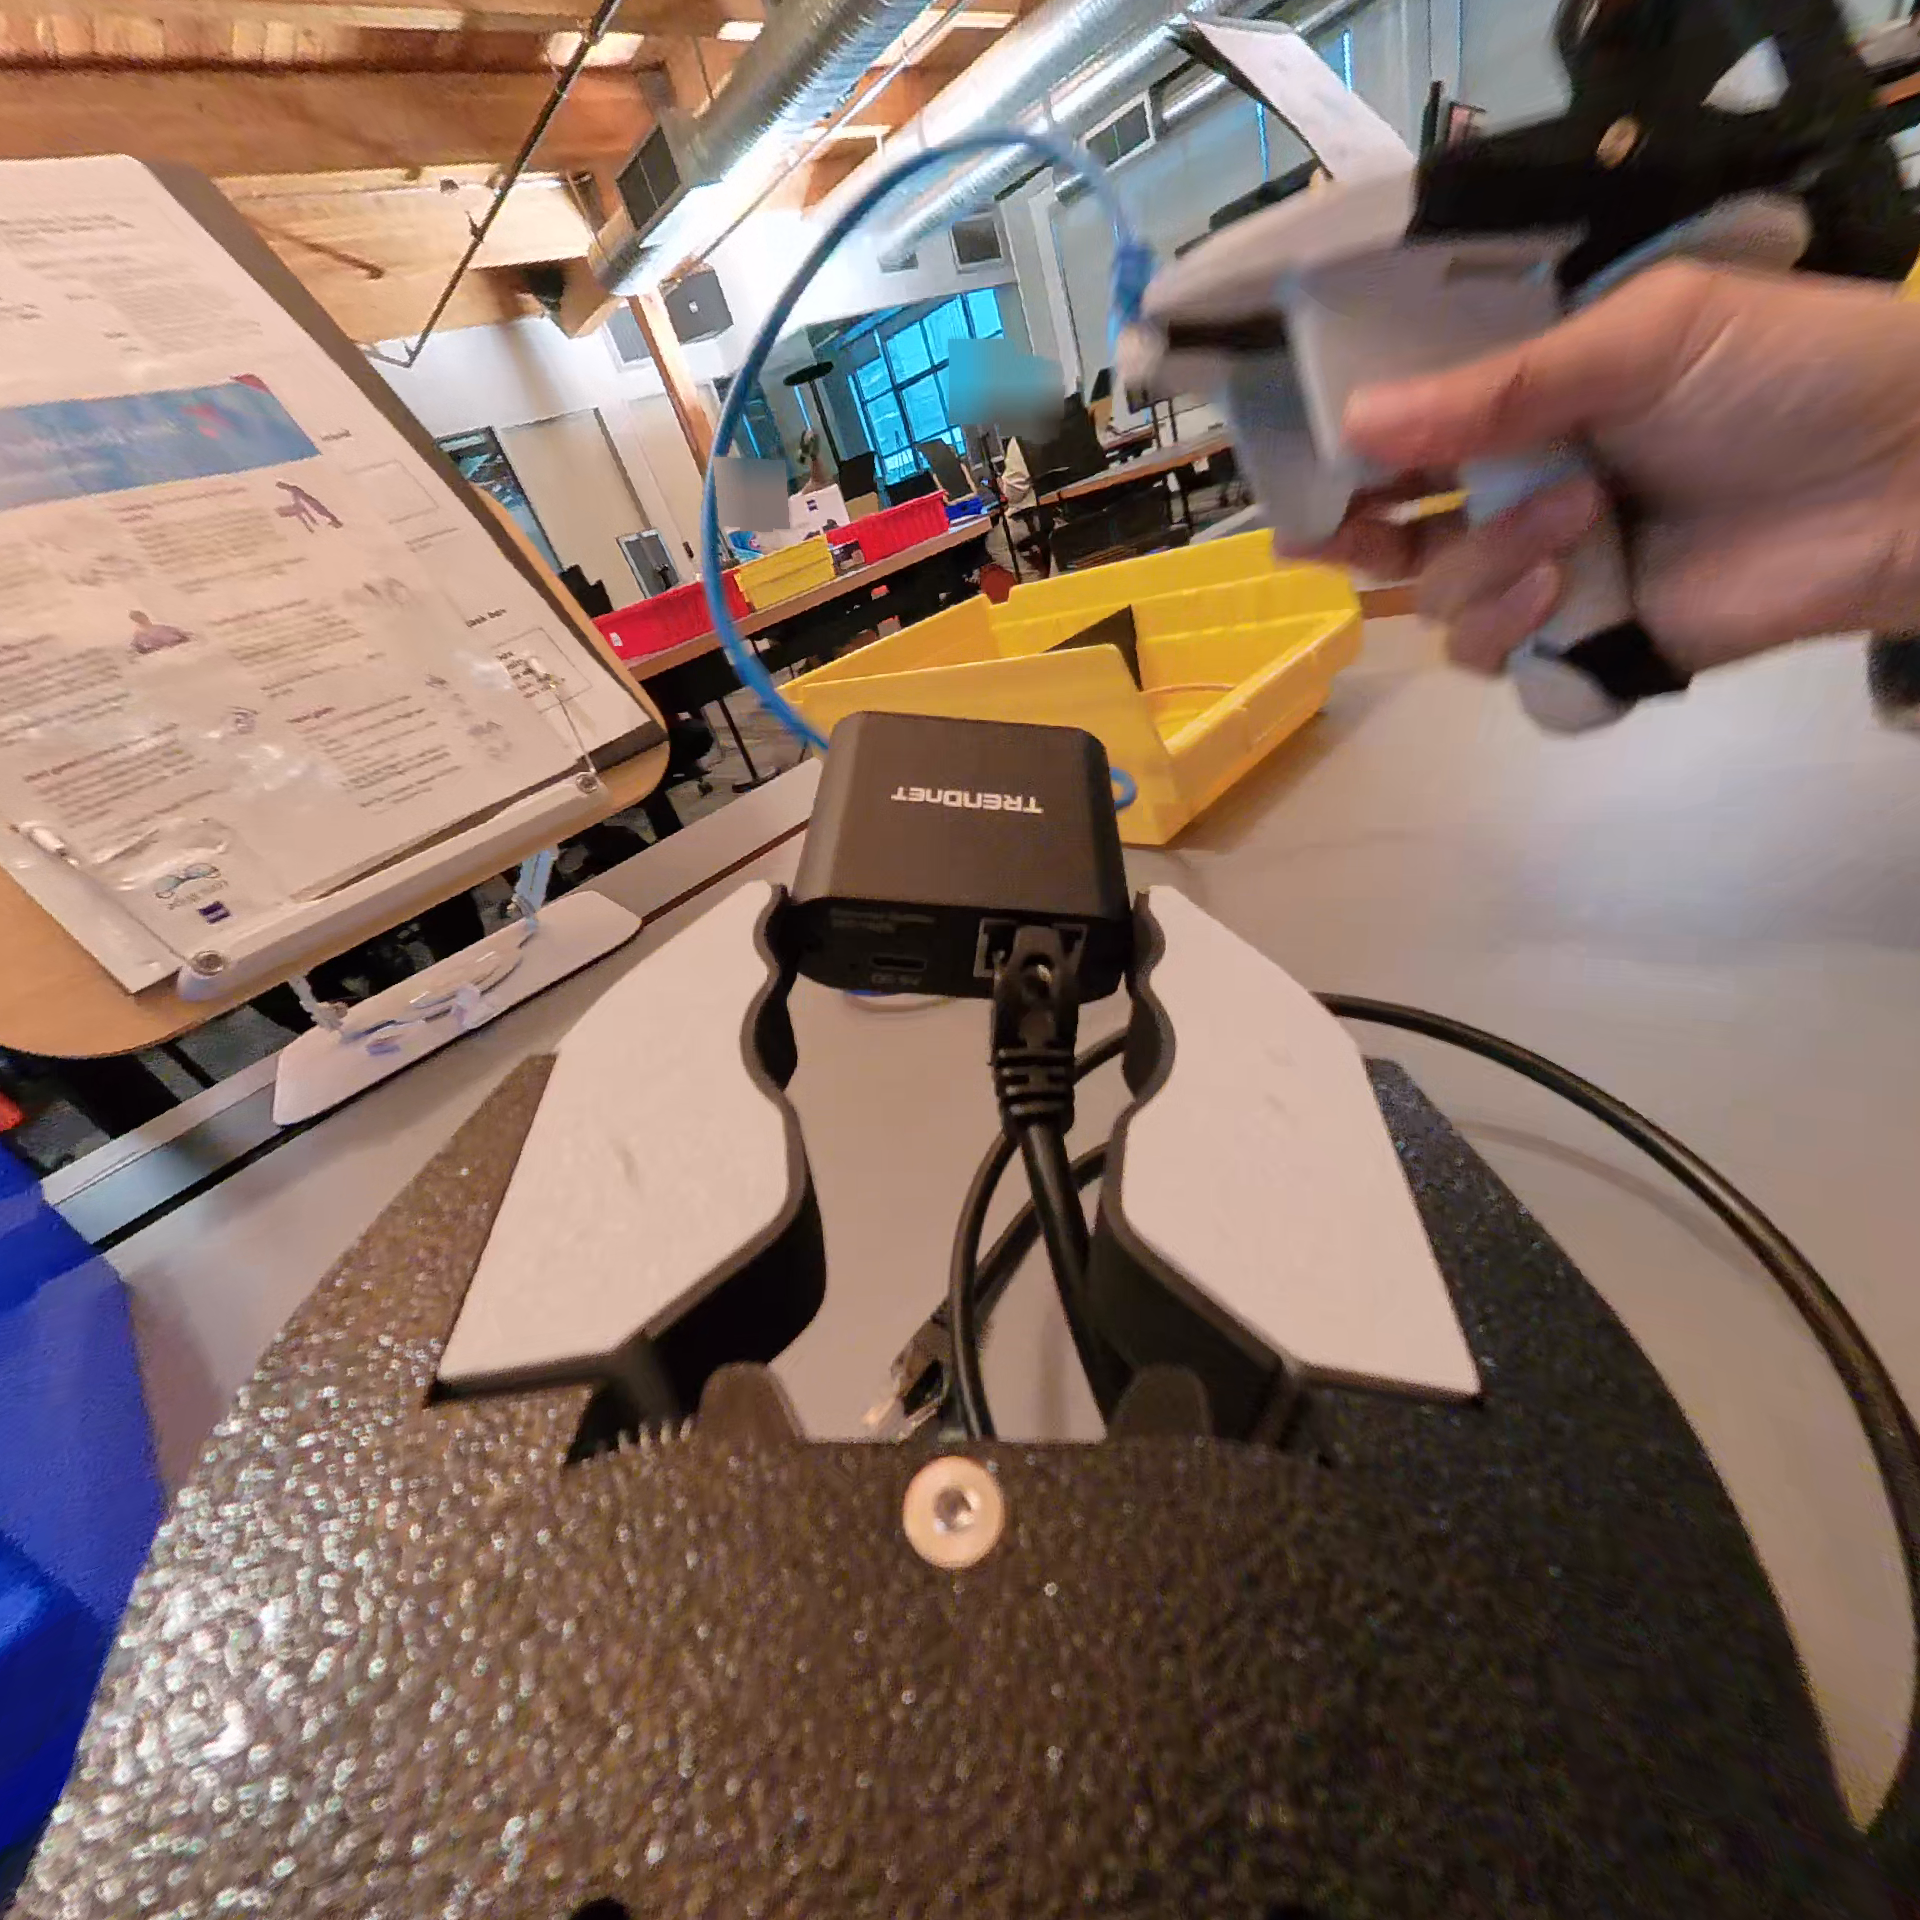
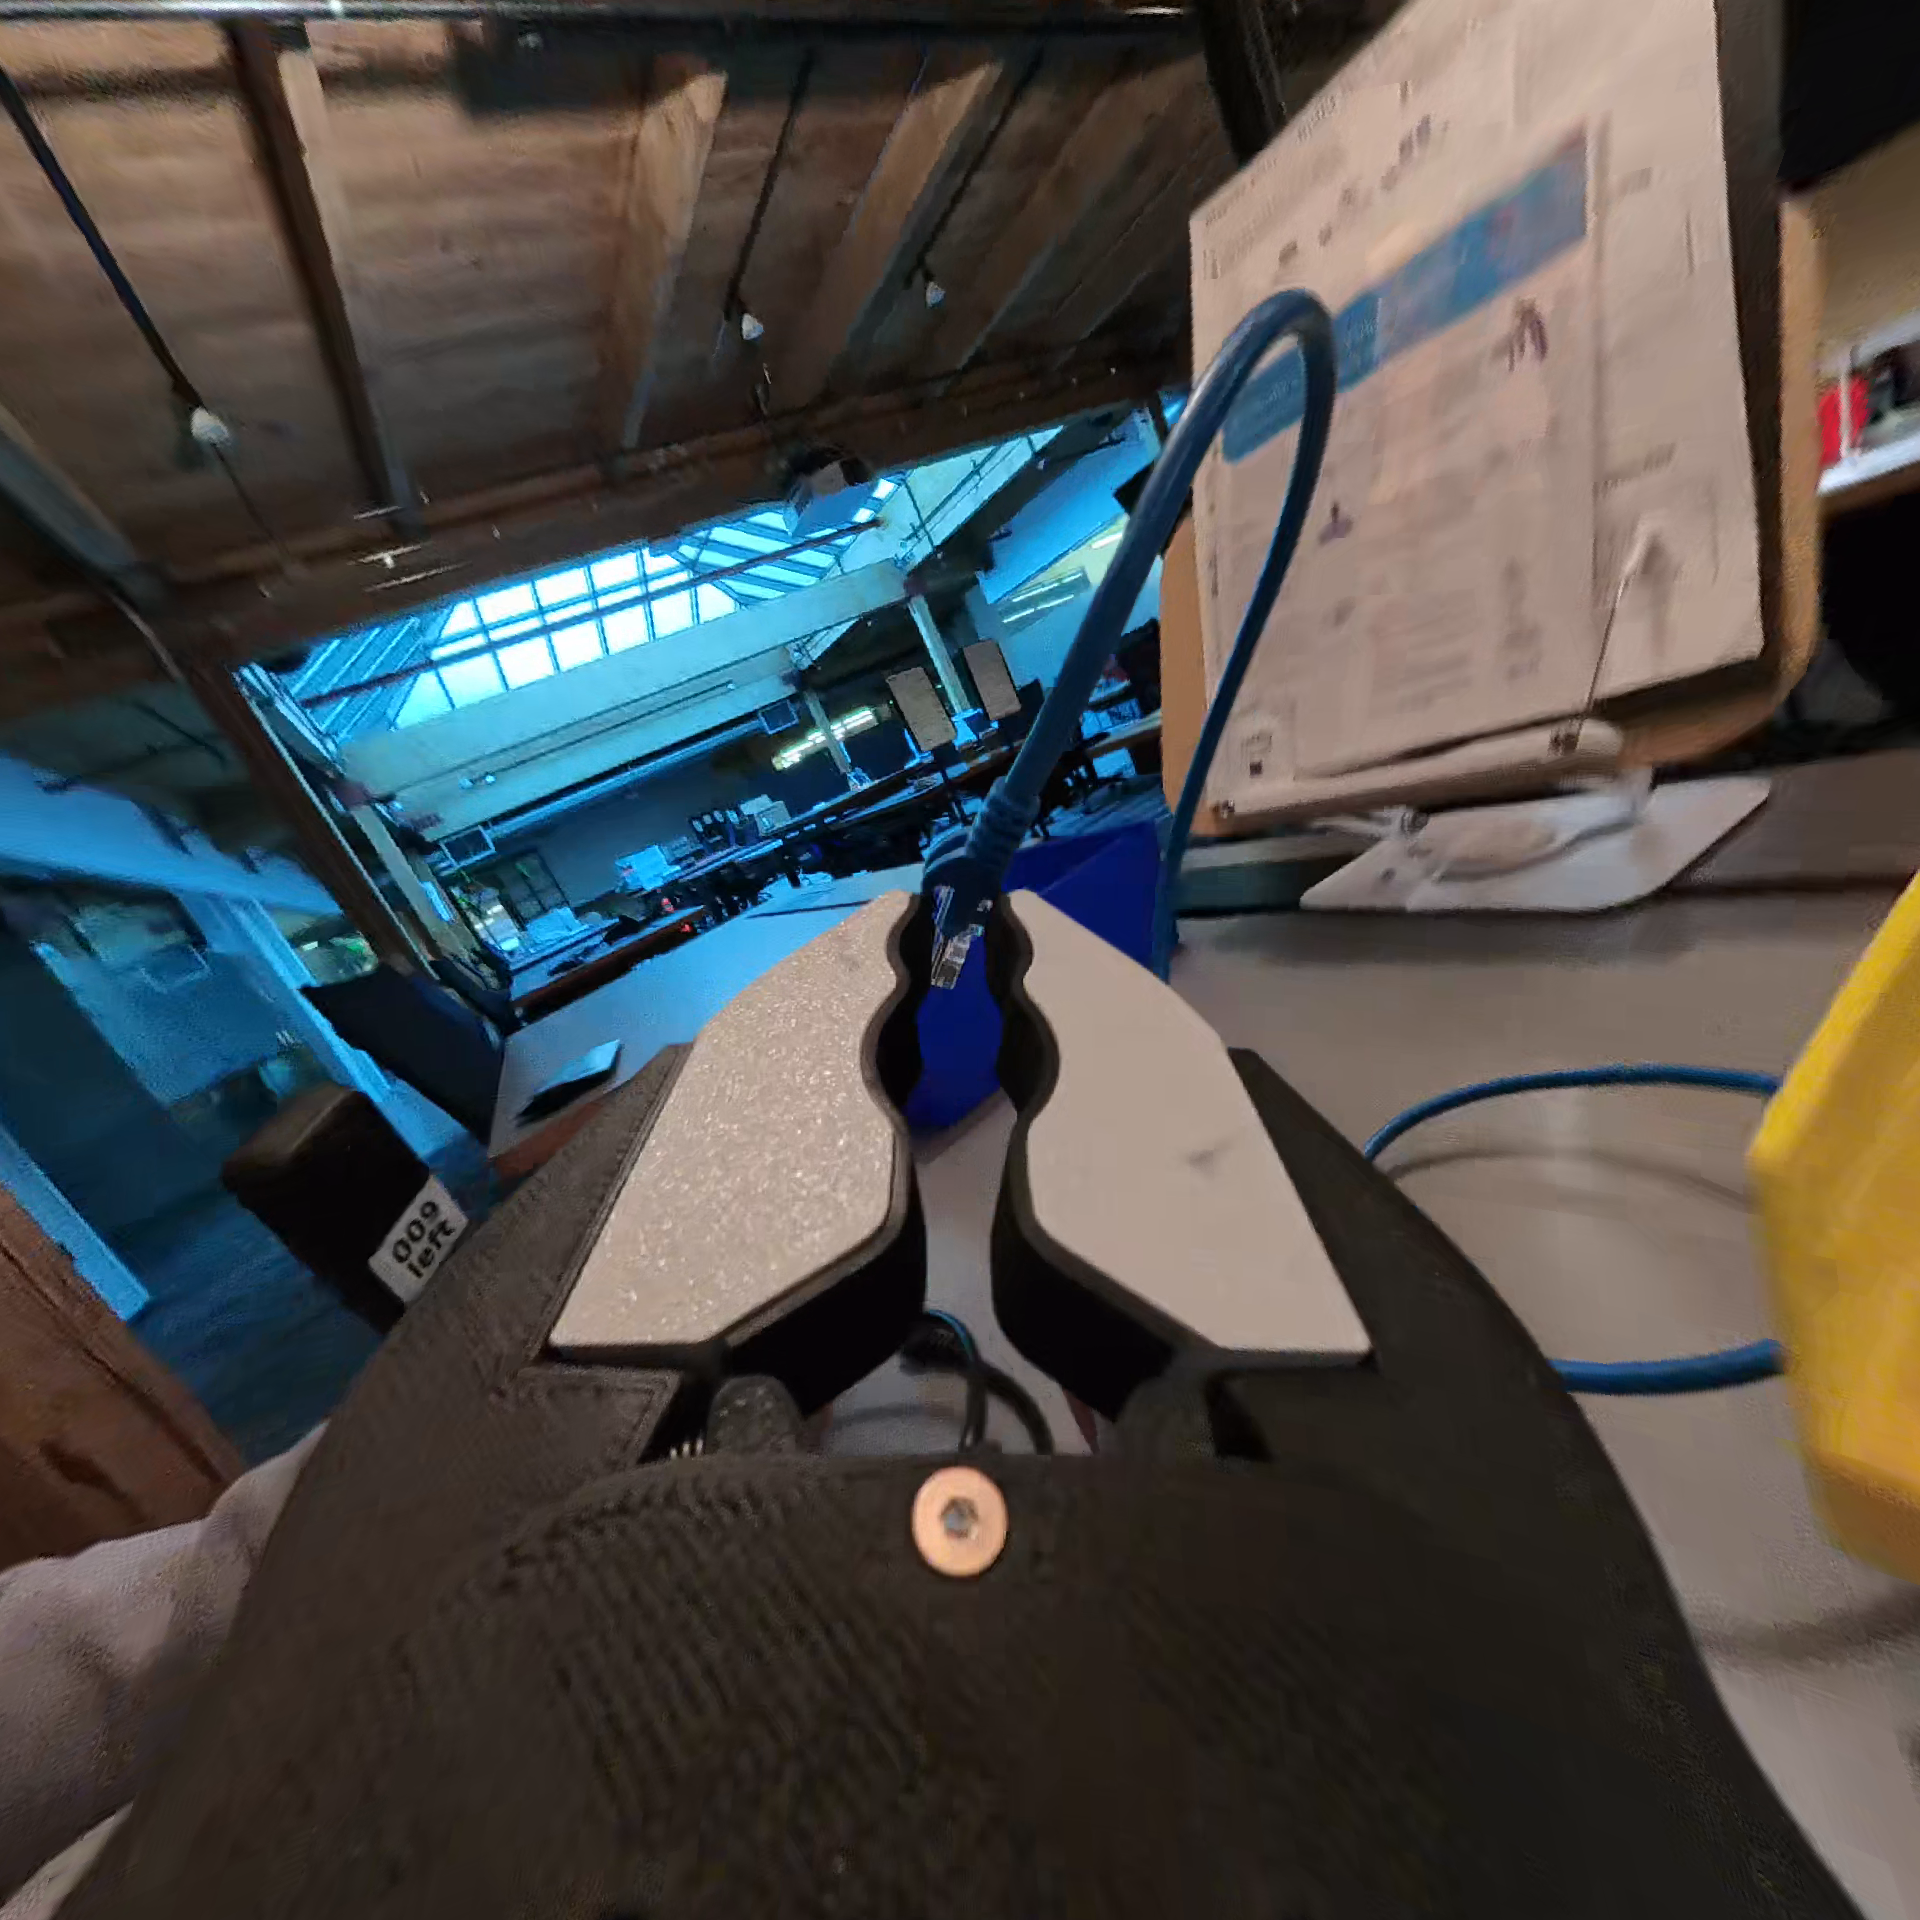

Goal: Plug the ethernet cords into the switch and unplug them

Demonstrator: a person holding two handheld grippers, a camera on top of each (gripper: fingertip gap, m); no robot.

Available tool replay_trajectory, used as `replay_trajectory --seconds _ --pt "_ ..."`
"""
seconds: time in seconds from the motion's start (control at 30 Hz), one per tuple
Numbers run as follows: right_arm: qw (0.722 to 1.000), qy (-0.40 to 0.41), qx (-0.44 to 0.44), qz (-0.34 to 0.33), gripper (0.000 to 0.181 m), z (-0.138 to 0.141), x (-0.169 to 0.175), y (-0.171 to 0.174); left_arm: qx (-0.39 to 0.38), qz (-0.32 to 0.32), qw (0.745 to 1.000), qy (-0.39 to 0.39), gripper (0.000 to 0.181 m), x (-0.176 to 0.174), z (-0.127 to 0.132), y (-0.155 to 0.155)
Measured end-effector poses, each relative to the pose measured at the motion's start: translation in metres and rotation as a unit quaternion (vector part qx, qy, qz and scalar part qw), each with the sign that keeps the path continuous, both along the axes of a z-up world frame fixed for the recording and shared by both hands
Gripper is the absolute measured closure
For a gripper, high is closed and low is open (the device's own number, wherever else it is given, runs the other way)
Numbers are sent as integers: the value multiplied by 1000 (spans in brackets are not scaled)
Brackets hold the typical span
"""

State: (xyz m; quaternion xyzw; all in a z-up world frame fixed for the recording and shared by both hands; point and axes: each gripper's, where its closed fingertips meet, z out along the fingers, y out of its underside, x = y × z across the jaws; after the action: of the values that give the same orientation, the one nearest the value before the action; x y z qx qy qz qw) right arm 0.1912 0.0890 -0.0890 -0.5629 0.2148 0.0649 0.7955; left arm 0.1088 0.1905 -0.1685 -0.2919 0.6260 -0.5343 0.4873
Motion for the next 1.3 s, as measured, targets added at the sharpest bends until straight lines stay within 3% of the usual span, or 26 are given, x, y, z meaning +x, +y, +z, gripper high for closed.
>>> replay_trajectory --seconds 0.1,0.17,0.5,0.67,0.77,0.9,0.97,1.07,1.17,1.3 --pt "999 -46 1 17 170 41 -4 -28 -1 4 1000 -1 121 0 1 7" --pt "997 -74 -6 -7 171 62 1 -46 -5 6 1000 0 121 0 2 10" --pt "987 -153 -27 -51 171 129 49 -103 -14 0 1000 0 121 -1 5 16" --pt "989 -89 -109 -41 171 85 114 -113 -24 -3 1000 3 121 -1 4 18" --pt "984 -71 -163 -21 171 51 129 -115 -24 -3 1000 5 121 0 3 20" --pt "980 -77 -183 22 171 34 118 -110 -35 -1 999 6 121 1 4 24" --pt "985 -66 -137 77 171 43 104 -109 -43 -3 999 7 121 1 3 24" --pt "983 -82 -155 46 171 42 109 -112 -45 -4 999 11 121 1 1 24" --pt "972 -67 -223 22 170 17 127 -116 -49 -8 999 14 121 2 -1 23" --pt "955 -24 -288 -68 170 -17 164 -133 -44 -12 999 15 121 1 -1 19"
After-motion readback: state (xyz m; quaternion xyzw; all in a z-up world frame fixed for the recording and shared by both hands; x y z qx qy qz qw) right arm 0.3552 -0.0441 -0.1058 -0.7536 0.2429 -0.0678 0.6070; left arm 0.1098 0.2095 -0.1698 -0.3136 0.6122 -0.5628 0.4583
